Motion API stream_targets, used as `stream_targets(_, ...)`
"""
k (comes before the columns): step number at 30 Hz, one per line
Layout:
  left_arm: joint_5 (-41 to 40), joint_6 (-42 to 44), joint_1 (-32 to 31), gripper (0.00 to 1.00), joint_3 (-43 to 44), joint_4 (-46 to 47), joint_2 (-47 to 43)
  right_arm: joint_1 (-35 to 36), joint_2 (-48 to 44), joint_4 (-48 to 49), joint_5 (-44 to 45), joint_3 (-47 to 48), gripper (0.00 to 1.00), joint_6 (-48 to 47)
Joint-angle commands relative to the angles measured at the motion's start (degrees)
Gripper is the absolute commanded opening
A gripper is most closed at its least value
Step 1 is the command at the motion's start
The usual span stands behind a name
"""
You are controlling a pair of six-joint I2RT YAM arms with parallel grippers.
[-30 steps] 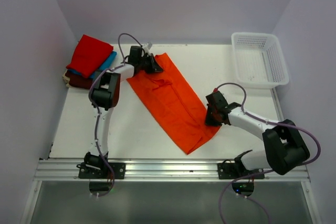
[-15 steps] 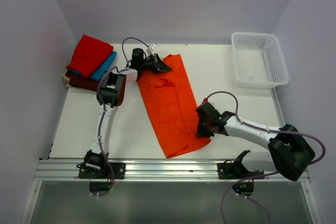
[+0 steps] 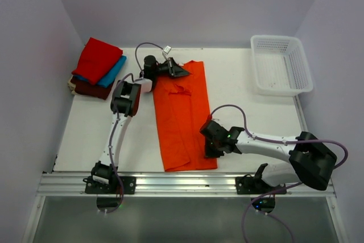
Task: Fold and stack the t-shirts
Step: Rotate the tshirt 90 degrees
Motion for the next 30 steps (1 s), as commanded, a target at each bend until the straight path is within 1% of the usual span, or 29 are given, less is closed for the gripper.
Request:
stream_targets(1, 3.34, -2.49, -1.07, 0.0, 1.39, 6.62, 0.96, 1.42, 1.31, -0.15, 0.47, 2.15, 0.0, 0.91)
stream_targets(5, 4.23, -3.1, -1.6, 0.0, 1.22, 9.0, -0.63, 2.39, 2.28, 0.73, -0.06, 3.12, 0.0, 0.65)
stream_targets(8, 4.75, -5.73, -1.6, 0.0, 0.87, 12.07, -2.21, 2.65, 1.84, 0.73, 0.38, 3.47, 0.0, 0.12)
stream_targets(9, 5.01, -8.0, -1.6, 0.0, 0.61, 14.78, -2.99, 2.82, 1.41, 0.56, 0.73, 3.64, 0.0, -0.23)
stream_targets(11, 5.37, -9.51, -1.34, 0.0, -2.02, 17.52, -7.46, 2.83, -0.7, 0.47, 1.78, 4.43, 0.0, -2.24)
stream_targets(12, 5.02, -8.56, -1.25, 0.0, -4.04, 18.31, -10.09, 2.83, -1.93, 0.55, 2.31, 4.7, 0.0, -2.95)
stream_targets(13, 4.5, -6.29, -1.08, 0.0, -9.54, 17.28, -17.17, 2.83, -2.98, 0.55, 2.84, 5.14, 0.0, -3.74)
stream_targets(14, 2.58, -2.61, -0.64, 0.01, -12.55, 14.4, -21.59, 2.83, -5.26, 0.81, 3.45, 5.31, 0.0, -5.57)
stream_targets(15, 0.73, 10.56, -0.37, 0.01, -15.1, -1.12, -26.25, 2.83, -6.32, 0.73, 4.76, 5.58, 0.0, -6.38)
stream_targets(16, -2.25, 19.05, -0.2, 0.01, -18.78, -10.85, -35.52, 2.83, -7.29, 0.56, 5.56, 6.02, 0.0, -6.91)
stream_targets(17, -11.94, 26.79, -0.54, 0.03, -20.3, -19.3, -39.96, 2.83, -9.04, -0.06, 6.18, 6.19, 0.0, -7.87)
stream_targets(18, -18.38, 39.4, -1.16, 0.06, -21.1, -35.48, -43.66, 2.83, -9.75, -0.41, 6.62, 6.37, 0.0, -8.31)
stream_targets(19, -24.63, 43.61, -2.12, 0.06, -21.54, -42.17, -49.09, 2.74, -10.46, -0.67, 8.71, 6.89, 0.0, -9.01)
stream_targets(20, -34.78, 46.18, -4.3, 0.05, -22.42, -46.85, -51.23, 2.83, -11.07, -1.9, 9.86, 7.25, 0.0, -9.98)
stream_targets(21, -38.28, 48.55, -5.46, 0.06, -23.73, -54.98, -53.25, 2.74, -11.86, -3.13, 11.61, 7.77, 0.01, -10.16)
stream_targets(22, -41.18, 48.49, -7.03, 0.13, -27.92, -57.85, -57.02, 2.56, -11.96, -4.44, 15.89, 8.91, 0.14, -10.08)
stream_targets(23, -45.48, 47.53, -7.57, 0.29, -31.01, -59.88, -59.14, 2.48, -12.13, -6.54, 17.42, 9.53, 0.3, -10.42)
stream_targets(24, -46.65, 45.43, -8.01, 0.35, -34.78, -61.38, -61.6, 2.3, -12.31, -8.22, 19.52, 10.32, 0.46, -10.17)
stream_targets(25, -47.53, 44.11, -8.89, 0.41, -43.6, -61.13, -67.11, 2.04, -12.48, -9.8, 21.11, 11.46, 0.55, -9.64)
stream_targets(26, -49.8, 42.88, -9.5, 0.51, -48.13, -60.96, -70.12, 1.86, -12.66, -11.3, 22.52, 11.73, 0.68, -9.37)
stream_targets(27, -51.13, 40.78, -10.29, 0.56, -52.44, -61.22, -73.28, 1.25, -13.18, -11.83, 22.88, 11.65, 0.74, -9.2)
stream_targets(28, -52.19, 39.54, -12.04, 0.59, -59.97, -61.65, -79.49, 0.64, -14.41, -12.36, 22.97, 11.04, 0.77, -8.93)
stream_targets(29, -53.77, 38.39, -13.1, 0.65, -63.43, -62.18, -82.6, 0.19, -15.38, -12.8, 21.92, 10.33, 0.78, -8.32)
stream_targets(30, -54.22, 36.55, -14.07, 0.67, -66.25, -64.71, -85.5, -1.12, -16.6, -12.54, 20.78, 9.28, 0.78, -8.06)
